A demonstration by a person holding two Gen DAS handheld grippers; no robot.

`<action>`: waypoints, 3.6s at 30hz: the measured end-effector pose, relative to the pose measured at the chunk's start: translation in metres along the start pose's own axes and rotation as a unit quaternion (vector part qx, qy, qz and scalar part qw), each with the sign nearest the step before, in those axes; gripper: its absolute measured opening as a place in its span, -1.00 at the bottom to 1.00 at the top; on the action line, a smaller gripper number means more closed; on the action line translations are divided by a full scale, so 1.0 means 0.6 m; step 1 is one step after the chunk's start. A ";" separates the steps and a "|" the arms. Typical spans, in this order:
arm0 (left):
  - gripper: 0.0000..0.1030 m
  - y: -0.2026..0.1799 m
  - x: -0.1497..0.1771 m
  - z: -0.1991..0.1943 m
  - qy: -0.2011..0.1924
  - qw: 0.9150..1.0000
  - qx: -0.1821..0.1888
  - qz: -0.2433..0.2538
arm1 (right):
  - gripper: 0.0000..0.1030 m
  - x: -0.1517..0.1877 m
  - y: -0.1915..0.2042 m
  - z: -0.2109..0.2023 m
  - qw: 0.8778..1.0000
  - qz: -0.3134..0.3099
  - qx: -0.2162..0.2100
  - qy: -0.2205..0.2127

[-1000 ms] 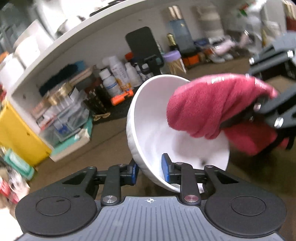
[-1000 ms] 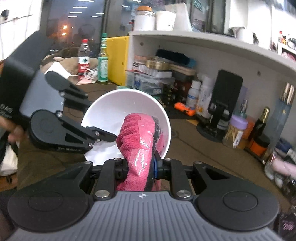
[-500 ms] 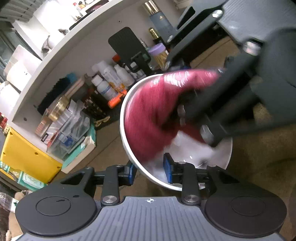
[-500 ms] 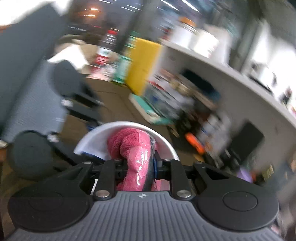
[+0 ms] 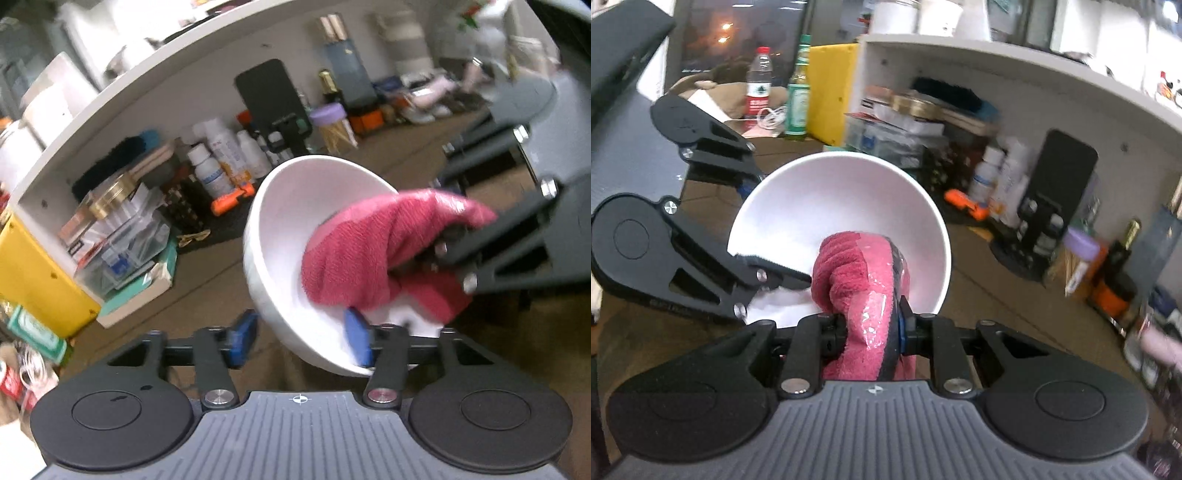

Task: Clean bowl
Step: 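Rotate the bowl with the left gripper while the right gripper scrubs inside, then scrub the bowl bottom with the towel in the right gripper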

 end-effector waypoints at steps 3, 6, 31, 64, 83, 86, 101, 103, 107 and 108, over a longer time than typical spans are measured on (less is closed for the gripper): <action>0.48 -0.004 -0.002 0.015 -0.005 0.999 -0.014 -0.043 | -0.60 0.010 -0.008 0.001 1.000 0.016 -0.004 0.003; 0.63 -0.003 0.002 0.022 -0.008 0.997 -0.023 -0.073 | -0.60 0.015 -0.020 0.000 0.999 0.039 -0.011 0.003; -0.29 -0.006 0.010 0.028 -0.072 0.989 -0.015 -0.131 | -0.59 0.016 -0.030 -0.013 0.998 0.056 -0.032 -0.013; -0.39 0.062 0.014 -0.015 0.037 0.996 0.035 0.068 | -0.58 -0.042 0.114 -0.037 0.949 -0.308 0.056 -0.040; -0.33 0.060 0.023 0.033 -0.089 0.977 0.060 -0.187 | -0.57 -0.024 0.024 -0.028 0.993 -0.093 0.070 -0.023; -0.42 0.048 0.009 0.017 -0.082 0.990 0.028 -0.112 | -0.57 -0.027 0.029 -0.050 0.988 -0.120 0.085 -0.034; -0.20 0.063 0.014 0.003 0.043 0.997 0.062 0.007 | -0.57 -0.046 0.065 -0.033 0.986 -0.113 0.104 -0.060; -0.20 0.065 0.017 0.001 0.040 0.997 0.065 0.004 | -0.57 -0.059 0.064 -0.038 0.988 -0.103 0.078 -0.085; -0.20 0.069 0.019 0.000 0.035 0.997 0.072 -0.002 | -0.57 -0.063 0.085 -0.039 0.986 -0.142 0.004 -0.090; -0.17 0.070 0.019 0.001 0.034 0.997 0.073 -0.004 | -0.57 -0.058 0.093 -0.039 0.984 -0.161 -0.012 -0.082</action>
Point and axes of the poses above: each gripper's, at about its wrist camera, not at the fingertips, and z roughly the way its jaws point, y to its left, x to its underside, the point moved 2 cm from there along z, roughly the way its jaws point, and after that the axes turned 15 degrees about x, right-handed, at the moved point
